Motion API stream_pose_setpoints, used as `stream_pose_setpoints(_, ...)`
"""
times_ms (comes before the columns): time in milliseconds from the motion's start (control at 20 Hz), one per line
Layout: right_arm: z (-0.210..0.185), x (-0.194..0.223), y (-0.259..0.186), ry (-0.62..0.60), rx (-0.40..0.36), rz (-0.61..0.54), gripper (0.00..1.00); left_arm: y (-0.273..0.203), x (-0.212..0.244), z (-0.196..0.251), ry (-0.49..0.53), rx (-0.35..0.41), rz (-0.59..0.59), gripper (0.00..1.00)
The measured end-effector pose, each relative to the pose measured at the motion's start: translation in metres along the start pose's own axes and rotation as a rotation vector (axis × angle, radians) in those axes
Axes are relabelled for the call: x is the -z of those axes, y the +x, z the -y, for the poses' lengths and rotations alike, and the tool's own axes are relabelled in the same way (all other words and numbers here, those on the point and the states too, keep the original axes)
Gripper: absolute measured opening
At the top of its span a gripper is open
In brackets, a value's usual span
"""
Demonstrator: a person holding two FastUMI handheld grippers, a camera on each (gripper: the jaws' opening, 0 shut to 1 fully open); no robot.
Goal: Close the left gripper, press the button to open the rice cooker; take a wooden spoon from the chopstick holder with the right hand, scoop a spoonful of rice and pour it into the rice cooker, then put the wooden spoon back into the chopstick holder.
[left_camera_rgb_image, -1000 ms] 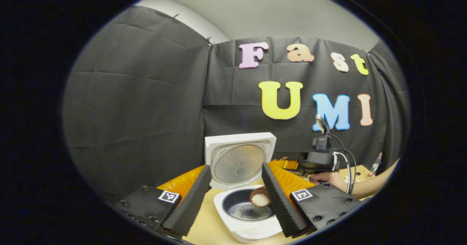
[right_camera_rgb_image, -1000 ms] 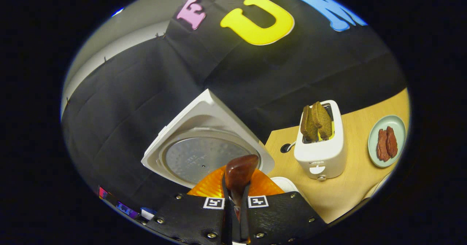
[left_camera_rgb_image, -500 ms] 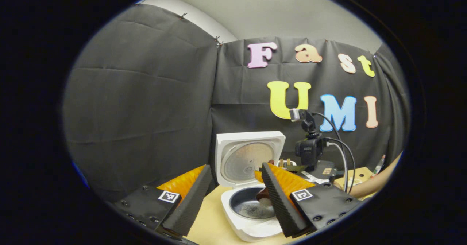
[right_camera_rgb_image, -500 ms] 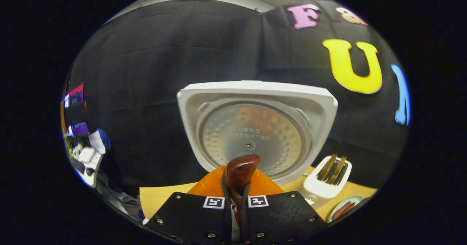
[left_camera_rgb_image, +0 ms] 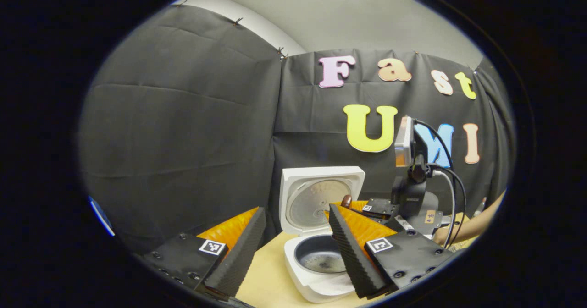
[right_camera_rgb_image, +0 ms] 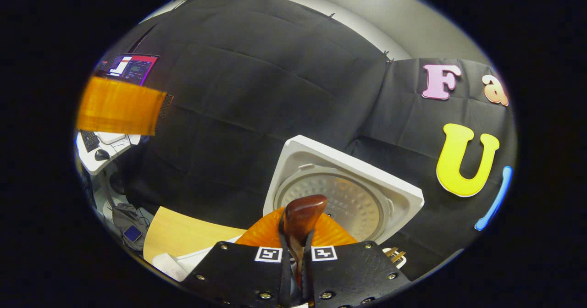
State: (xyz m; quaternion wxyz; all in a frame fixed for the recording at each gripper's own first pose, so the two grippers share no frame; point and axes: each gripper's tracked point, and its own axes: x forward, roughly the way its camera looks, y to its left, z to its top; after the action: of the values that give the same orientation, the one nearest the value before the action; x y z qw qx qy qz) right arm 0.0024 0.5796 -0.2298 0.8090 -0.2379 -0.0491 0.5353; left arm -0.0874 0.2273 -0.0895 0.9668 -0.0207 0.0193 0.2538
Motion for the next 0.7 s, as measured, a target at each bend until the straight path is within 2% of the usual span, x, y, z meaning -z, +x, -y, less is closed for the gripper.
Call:
stream_pose_setpoints(150, 0.015, 0.004, 0.004, 0.176, 0.039, 0.004, 0.09, 0.0, 0.0, 0.001, -0.001, 0.007, 0.006, 0.92)
stream_pose_setpoints(350, 0.042, 0.012, -0.008, 0.563, 0.113, -0.017, 0.09, 0.001, 0.0, 0.01, 0.0, 0.038, 0.0, 0.92)
stream_pose_setpoints(500, 0.075, 0.004, -0.042, 0.787, 0.162, 0.018, 0.09, 0.004, 0.0, 0.019, 0.005, 0.075, -0.002, 0.92)
stream_pose_setpoints(700, 0.12, 0.015, -0.082, 1.116, 0.227, 0.08, 0.09, 0.008, -0.003, 0.033, 0.01, 0.138, 0.007, 0.92)
